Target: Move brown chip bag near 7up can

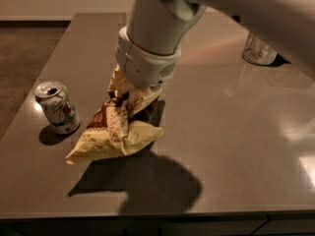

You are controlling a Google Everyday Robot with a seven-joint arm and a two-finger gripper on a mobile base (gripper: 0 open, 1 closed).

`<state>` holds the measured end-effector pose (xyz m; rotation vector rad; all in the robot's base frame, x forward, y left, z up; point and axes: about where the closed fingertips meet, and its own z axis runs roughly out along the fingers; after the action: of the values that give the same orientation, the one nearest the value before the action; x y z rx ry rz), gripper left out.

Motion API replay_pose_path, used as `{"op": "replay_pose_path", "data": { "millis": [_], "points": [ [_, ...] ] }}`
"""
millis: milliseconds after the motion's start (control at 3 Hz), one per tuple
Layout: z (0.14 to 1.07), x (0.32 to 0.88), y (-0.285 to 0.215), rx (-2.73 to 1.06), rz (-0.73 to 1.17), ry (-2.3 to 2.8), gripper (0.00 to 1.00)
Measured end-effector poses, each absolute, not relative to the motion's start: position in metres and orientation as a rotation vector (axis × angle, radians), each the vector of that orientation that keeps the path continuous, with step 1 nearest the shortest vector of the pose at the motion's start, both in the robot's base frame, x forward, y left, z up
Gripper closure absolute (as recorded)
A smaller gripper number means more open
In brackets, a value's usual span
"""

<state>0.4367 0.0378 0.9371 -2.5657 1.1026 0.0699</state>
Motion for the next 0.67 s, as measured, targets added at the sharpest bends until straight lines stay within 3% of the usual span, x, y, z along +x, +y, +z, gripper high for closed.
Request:
{"op": "replay_pose_path", "data": {
  "millis": [667],
  "points": [
    [0.922, 0.448, 0.071, -2.558, 0.092, 1.157, 0.51]
  ]
}}
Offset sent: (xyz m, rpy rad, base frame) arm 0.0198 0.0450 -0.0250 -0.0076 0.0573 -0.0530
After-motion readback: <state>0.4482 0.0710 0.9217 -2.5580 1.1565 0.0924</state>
